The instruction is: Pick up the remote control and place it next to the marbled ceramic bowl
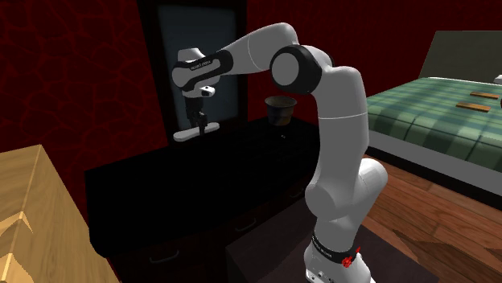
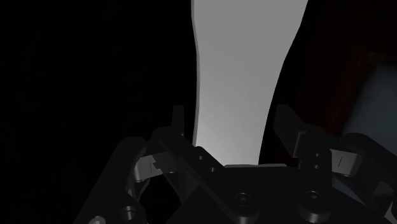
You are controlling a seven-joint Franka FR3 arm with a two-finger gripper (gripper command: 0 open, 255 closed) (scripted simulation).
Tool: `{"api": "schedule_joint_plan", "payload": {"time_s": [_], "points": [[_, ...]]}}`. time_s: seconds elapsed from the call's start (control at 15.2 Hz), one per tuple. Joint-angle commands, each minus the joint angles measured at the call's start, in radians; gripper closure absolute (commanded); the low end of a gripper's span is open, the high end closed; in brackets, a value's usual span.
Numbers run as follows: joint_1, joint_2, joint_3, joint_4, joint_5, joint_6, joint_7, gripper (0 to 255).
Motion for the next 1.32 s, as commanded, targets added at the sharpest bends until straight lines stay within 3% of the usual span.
{"api": "schedule_joint_plan", "payload": {"time_s": [0.0,1.12,1.25], "points": [[-0.002,-0.008,0.001,0.016,0.004,-0.023,-0.004,255],[0.013,-0.004,0.007,0.247,0.006,-0.250,-0.010,255],[-0.023,-0.029,-0.006,0.213,0.019,-0.239,-0.055,255]]}}
